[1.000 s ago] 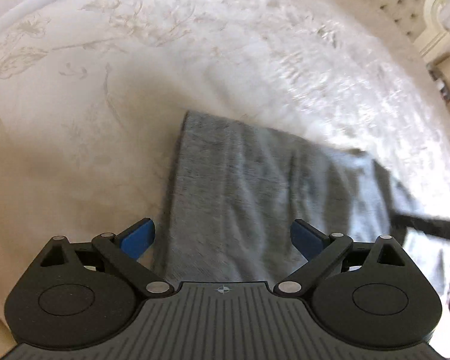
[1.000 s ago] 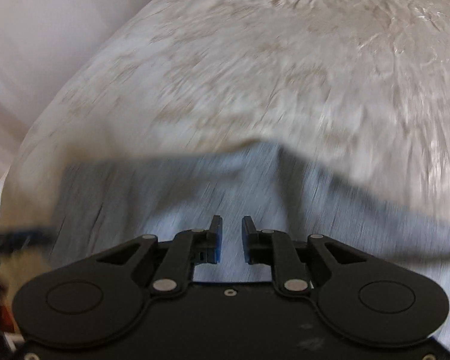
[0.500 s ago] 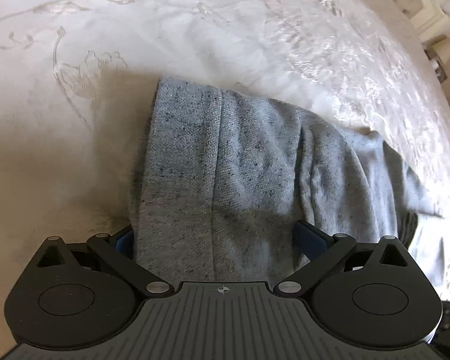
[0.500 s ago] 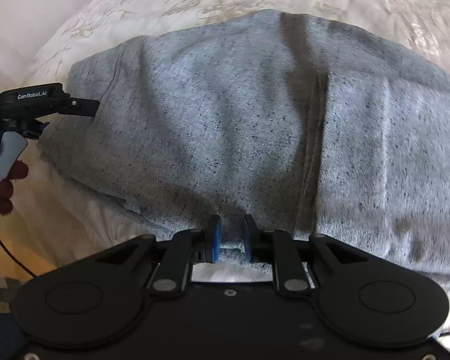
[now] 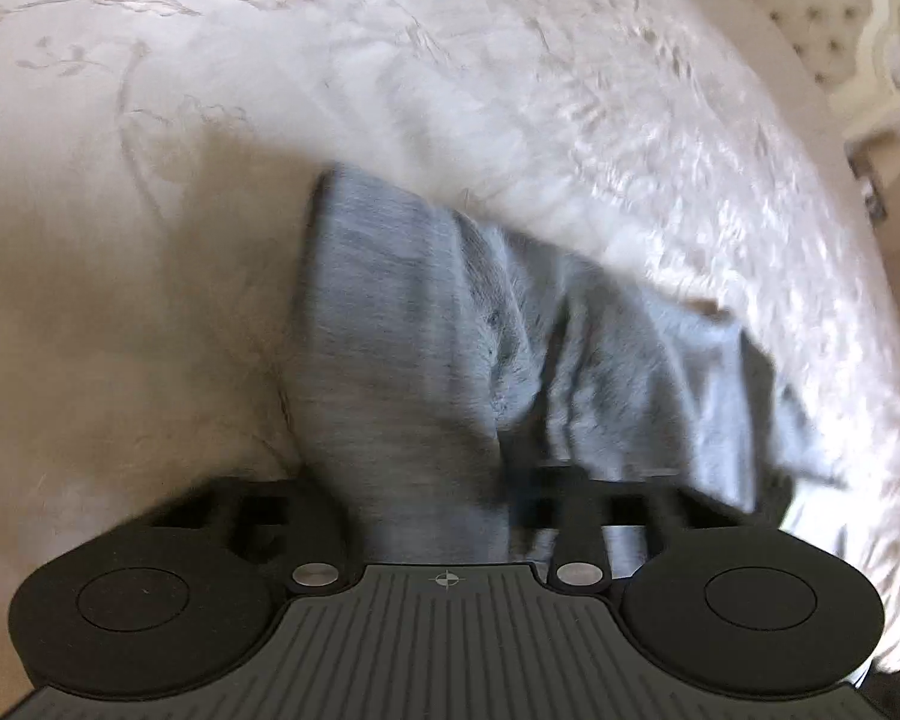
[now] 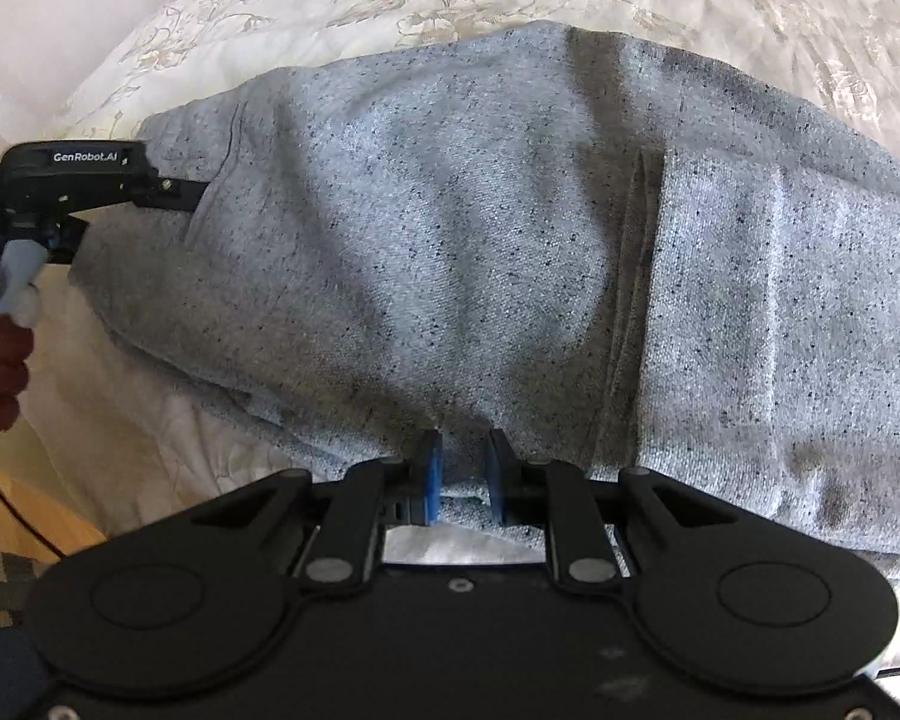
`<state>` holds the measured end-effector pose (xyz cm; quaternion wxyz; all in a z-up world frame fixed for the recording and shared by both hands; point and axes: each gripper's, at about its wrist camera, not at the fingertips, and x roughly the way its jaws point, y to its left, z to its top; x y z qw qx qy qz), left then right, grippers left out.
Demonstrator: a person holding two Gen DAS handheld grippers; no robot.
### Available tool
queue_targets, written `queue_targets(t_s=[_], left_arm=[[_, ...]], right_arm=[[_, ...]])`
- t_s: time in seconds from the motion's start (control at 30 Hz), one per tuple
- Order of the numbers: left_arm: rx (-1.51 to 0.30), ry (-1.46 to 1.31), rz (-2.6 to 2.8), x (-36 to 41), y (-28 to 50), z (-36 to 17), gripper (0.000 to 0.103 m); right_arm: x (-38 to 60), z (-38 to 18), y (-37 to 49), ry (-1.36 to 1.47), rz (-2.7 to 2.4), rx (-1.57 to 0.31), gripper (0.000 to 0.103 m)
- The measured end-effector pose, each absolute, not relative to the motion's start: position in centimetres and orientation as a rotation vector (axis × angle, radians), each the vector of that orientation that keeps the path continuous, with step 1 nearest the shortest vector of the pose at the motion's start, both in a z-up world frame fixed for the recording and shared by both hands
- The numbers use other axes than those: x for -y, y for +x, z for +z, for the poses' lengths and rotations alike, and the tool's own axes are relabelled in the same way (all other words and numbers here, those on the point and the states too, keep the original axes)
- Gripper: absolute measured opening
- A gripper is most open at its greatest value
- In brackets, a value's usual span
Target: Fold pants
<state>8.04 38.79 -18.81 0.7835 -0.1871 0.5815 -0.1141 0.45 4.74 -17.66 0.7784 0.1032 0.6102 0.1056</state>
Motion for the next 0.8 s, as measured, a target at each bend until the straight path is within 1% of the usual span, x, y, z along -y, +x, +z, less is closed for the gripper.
queue_targets(t_s=[0.13, 0.23, 0.3, 0.43, 0.5, 0.57, 0.7, 0.8], left_arm=[[-1.209, -0.455, -0.247, -39.3, 7.3, -16.2, 0.023], [-1.168, -0.478, -0.281, -39.1, 6.9, -13.7, 0.020], [-1.137, -0.486, -0.305, -38.5, 6.7, -11.9, 0.018], [-1.092, -0.485, -0.365, -36.4, 6.0, -9.1, 0.017], [-1.074, -0.461, -0.378, -34.7, 5.5, -7.8, 0.016], [-1.052, -0.440, -0.388, -33.2, 4.8, -6.5, 0.016], [-1.012, -0.414, -0.416, -29.4, 3.3, -3.9, 0.016], [-0.993, -0.387, -0.458, -25.6, 2.2, -2.9, 0.016]], right_arm=[[-4.7, -17.2, 0.0, 0.217, 0.222, -1.306, 0.019], [-4.6, -16.1, -0.9, 0.220, 0.165, -1.239, 0.019], [-4.4, -16.1, -1.5, 0.236, 0.126, -1.226, 0.019], [-4.9, -18.3, -2.3, 0.205, 0.163, -1.295, 0.019], [-5.0, -18.4, -1.9, 0.164, 0.206, -1.297, 0.019], [-4.2, -17.9, -1.4, 0.202, 0.244, -1.290, 0.019], [-0.6, -14.8, -1.7, 0.339, 0.264, -1.155, 0.019], [2.8, -12.6, -2.2, 0.413, 0.258, -1.063, 0.019]])
